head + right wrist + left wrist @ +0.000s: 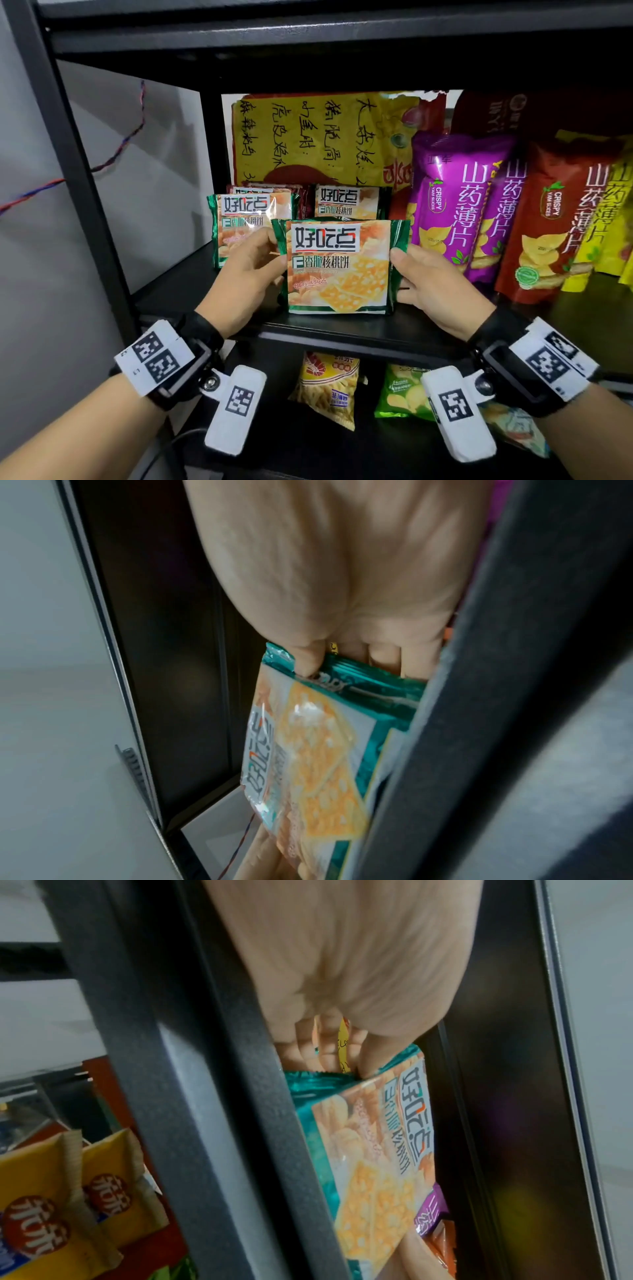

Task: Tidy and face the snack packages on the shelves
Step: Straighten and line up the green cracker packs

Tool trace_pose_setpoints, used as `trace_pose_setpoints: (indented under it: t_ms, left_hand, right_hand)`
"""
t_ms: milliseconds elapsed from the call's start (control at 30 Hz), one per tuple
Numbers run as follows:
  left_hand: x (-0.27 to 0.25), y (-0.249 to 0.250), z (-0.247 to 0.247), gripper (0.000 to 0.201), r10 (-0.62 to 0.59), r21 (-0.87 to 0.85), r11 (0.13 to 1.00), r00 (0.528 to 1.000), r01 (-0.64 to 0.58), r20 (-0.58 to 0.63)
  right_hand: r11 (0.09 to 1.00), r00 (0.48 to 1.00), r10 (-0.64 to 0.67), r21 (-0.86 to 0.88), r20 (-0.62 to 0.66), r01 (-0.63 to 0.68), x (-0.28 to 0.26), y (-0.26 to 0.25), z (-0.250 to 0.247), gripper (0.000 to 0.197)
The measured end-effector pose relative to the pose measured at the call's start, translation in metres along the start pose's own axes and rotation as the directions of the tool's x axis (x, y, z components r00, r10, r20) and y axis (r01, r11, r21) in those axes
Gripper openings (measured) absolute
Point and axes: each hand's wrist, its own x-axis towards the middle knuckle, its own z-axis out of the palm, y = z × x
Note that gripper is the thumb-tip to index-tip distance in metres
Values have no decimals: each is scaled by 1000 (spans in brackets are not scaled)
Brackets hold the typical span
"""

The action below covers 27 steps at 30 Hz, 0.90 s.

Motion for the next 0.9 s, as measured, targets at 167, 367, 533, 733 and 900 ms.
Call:
trace_pose_setpoints:
  t_ms: [167,367,533,733,900]
  left_hand:
    - [-5,1,-5,35,-62,147,988,990,43,123]
    - [-9,5,-2,31,-88,125,989,991,76,96]
    - [-9,0,-2,22,-37,171,985,998,30,40]
    - [-12,4,4,19,26,161,987,991,-5,-128]
    - [-6,36,-1,11,2,-226,974,989,-35,-145]
  right_hand:
    - [986,999,35,-165,-5,-35,-4,6,-5,29]
    - [932,994,-53,-361,-99,13,-9,1,0,42]
    - [919,981,-80,-395,-176,4,-9,2,-1,42]
    - [980,991,38,-191,-130,-63,-9,-7,4,33]
    - [997,998,10,-79,-60,-15,-11,-41,5,27]
